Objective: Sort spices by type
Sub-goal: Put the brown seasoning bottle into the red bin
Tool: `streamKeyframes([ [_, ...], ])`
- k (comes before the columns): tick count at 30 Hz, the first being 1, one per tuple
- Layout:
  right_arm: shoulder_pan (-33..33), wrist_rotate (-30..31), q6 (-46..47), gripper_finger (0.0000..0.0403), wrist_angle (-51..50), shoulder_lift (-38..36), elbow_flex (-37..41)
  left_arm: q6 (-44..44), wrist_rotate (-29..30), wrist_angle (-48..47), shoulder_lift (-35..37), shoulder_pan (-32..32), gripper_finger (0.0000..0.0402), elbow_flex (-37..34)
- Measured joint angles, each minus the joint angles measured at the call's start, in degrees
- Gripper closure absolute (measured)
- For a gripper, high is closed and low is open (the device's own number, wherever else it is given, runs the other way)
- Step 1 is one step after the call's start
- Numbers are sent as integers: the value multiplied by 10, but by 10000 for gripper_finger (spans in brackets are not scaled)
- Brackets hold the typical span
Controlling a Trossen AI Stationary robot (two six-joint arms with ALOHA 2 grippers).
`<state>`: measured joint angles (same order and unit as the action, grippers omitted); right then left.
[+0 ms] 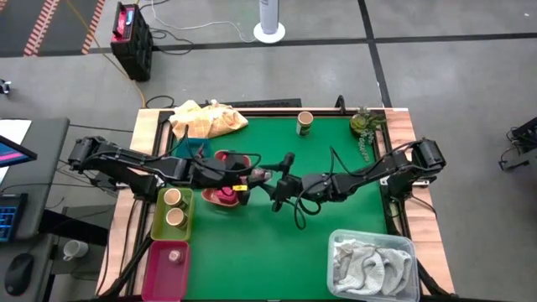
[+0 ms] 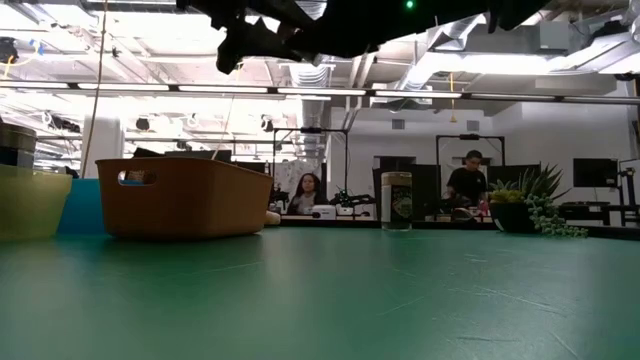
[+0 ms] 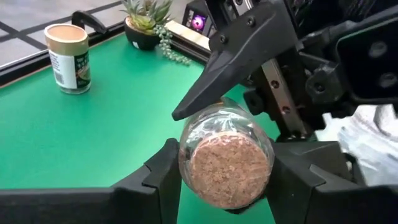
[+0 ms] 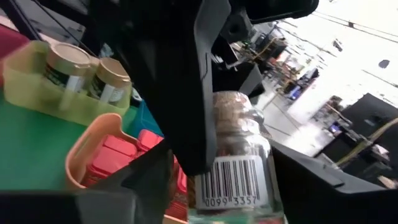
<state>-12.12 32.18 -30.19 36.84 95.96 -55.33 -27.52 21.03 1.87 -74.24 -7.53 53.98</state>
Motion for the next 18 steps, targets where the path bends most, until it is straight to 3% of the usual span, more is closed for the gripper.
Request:
streamKeyframes([
  [5, 5, -11, 13, 92, 1, 0, 0, 8, 0, -36, 9, 1, 230, 5],
  [14, 1, 2, 18, 43, -14, -11, 0, 50, 30, -259, 59, -33, 231, 108],
  [18, 10, 23, 41, 36, -67, -18, 0, 14, 1, -417, 74, -75, 231, 154],
])
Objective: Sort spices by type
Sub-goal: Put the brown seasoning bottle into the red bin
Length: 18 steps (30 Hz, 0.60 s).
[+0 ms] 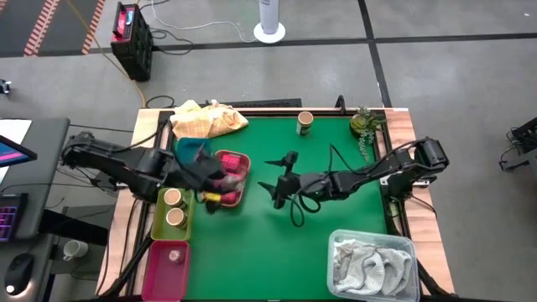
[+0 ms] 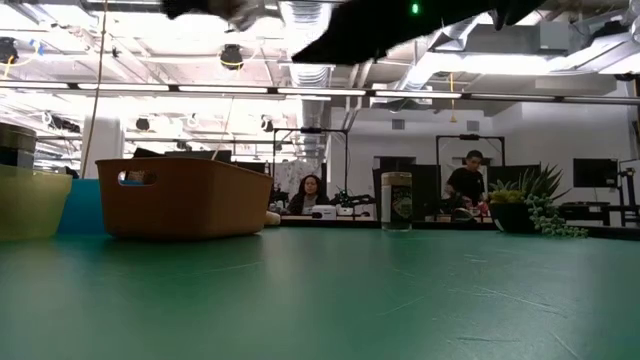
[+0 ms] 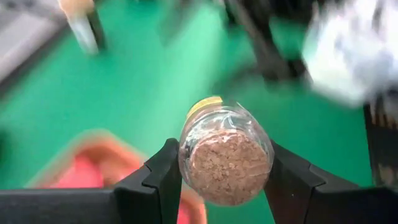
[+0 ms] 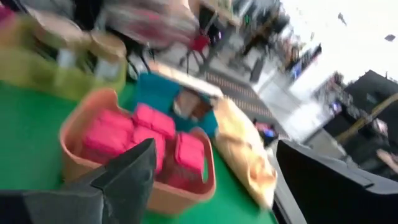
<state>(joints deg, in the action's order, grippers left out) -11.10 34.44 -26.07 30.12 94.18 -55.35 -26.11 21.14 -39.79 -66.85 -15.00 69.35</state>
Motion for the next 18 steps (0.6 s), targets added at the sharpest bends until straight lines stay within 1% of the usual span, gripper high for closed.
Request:
streamKeyframes([
  [4, 19, 13, 28, 35, -46, -2, 0, -102, -42, -132, -4, -80, 231, 8],
  [7, 31, 32, 45, 35, -61, -5, 0, -199, -55, -206, -16, -161, 230, 8],
  [9, 38, 34, 56, 35, -68, -5, 0, -263, -62, -242, -29, -218, 230, 8],
  [14, 41, 34, 66, 35, -72, -5, 0, -397, -108, -253, -67, -357, 228, 8],
  [18, 41, 34, 67, 35, -71, -5, 0, -487, -112, -256, -109, -440, 227, 8],
])
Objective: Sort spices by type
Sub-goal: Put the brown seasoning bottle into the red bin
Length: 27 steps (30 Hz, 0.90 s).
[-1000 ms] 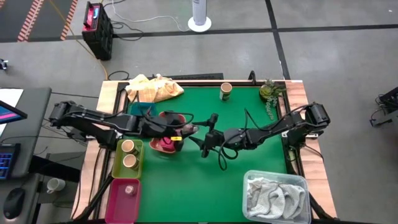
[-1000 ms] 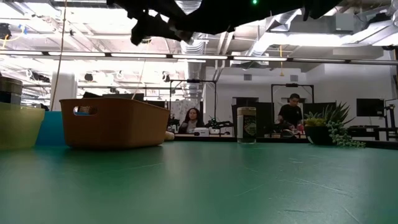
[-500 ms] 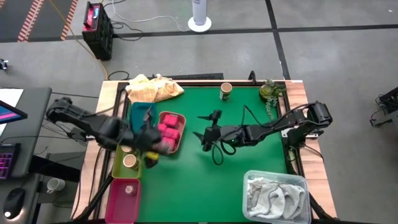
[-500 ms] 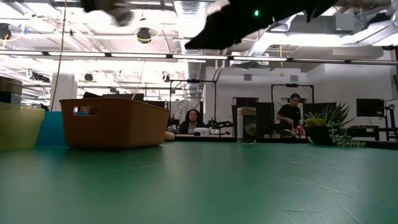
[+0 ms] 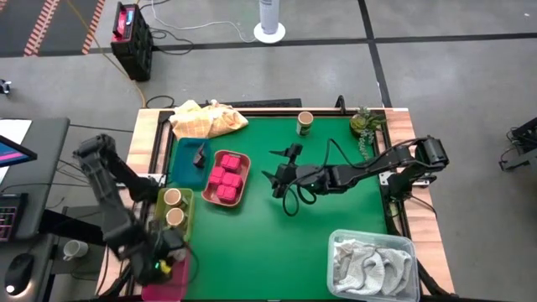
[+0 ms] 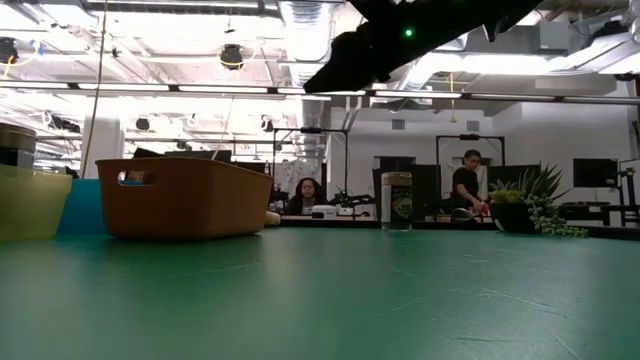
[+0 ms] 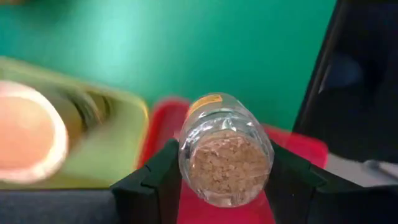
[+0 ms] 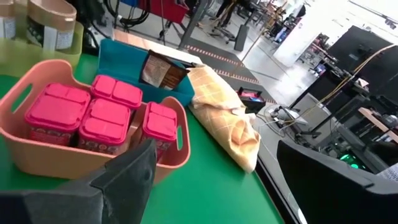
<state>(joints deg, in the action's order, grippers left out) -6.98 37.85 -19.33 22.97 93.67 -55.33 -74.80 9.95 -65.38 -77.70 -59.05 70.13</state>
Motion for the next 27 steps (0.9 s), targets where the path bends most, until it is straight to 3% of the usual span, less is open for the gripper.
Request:
streamKeyframes([
  [7, 0, 1, 0, 35, 4, 0, 0, -89, -74, 0, -83, -74, 226, 0],
  [16, 4, 13, -17, 35, 39, 0, 0, -106, -110, 11, -160, -93, 225, 0],
  [21, 7, 13, -21, 35, 41, 0, 0, -136, -84, 24, -178, -93, 222, -1],
  [27, 8, 13, -22, 35, 41, 0, 0, -150, -84, 23, -193, -93, 180, -1],
])
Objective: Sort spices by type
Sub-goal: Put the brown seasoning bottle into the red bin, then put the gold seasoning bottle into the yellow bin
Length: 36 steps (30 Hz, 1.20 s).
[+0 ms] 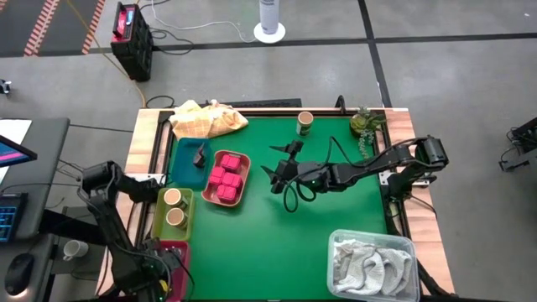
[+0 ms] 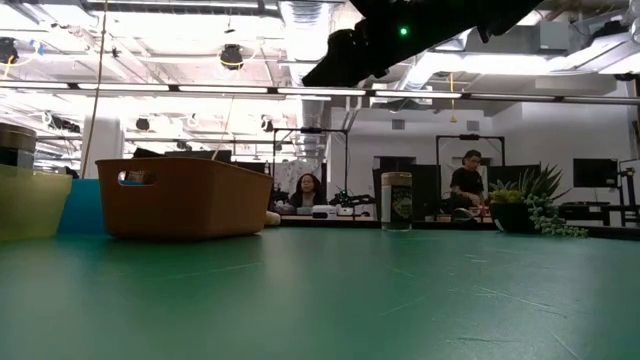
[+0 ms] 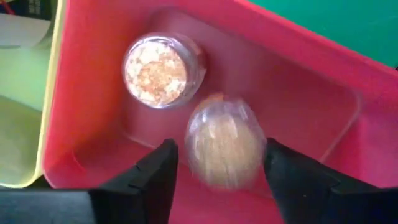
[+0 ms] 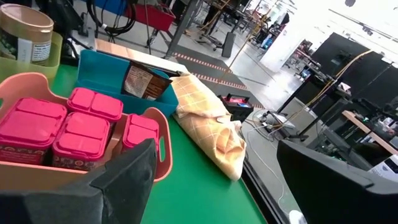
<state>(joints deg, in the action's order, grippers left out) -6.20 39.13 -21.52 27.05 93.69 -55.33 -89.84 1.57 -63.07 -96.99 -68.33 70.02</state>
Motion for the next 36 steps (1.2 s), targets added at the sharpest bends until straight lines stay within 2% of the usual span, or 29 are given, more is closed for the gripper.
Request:
streamKeyframes([
  [7, 0, 0, -8, 35, -2, -7, 0, 15, -39, -5, 8, 20, 143, 0],
  [13, 5, -1, 39, 35, -64, -50, 0, 44, -39, -39, 49, 47, 137, 22],
  [16, 20, -2, 92, 35, -123, -77, 0, 53, 21, -97, 70, 62, 137, 32],
  [20, 51, -5, 143, 35, -153, -103, 17, 58, 156, -150, 94, 82, 137, 36],
  [24, 100, -25, 187, 35, -174, -123, 50, 122, 245, -159, 102, 112, 136, 36],
  [27, 150, -67, 222, 35, -179, -130, 71, 192, 274, -150, 101, 141, 136, 36],
  [30, 206, -106, 257, 35, -199, -129, 71, 286, 278, -115, 101, 179, 136, 36],
  [33, 260, -141, 298, 35, -239, -126, 50, 367, 281, -77, 101, 215, 136, 36],
  [36, 299, -150, 310, 35, -297, -121, 13, 438, 281, -56, 101, 249, 136, 36],
])
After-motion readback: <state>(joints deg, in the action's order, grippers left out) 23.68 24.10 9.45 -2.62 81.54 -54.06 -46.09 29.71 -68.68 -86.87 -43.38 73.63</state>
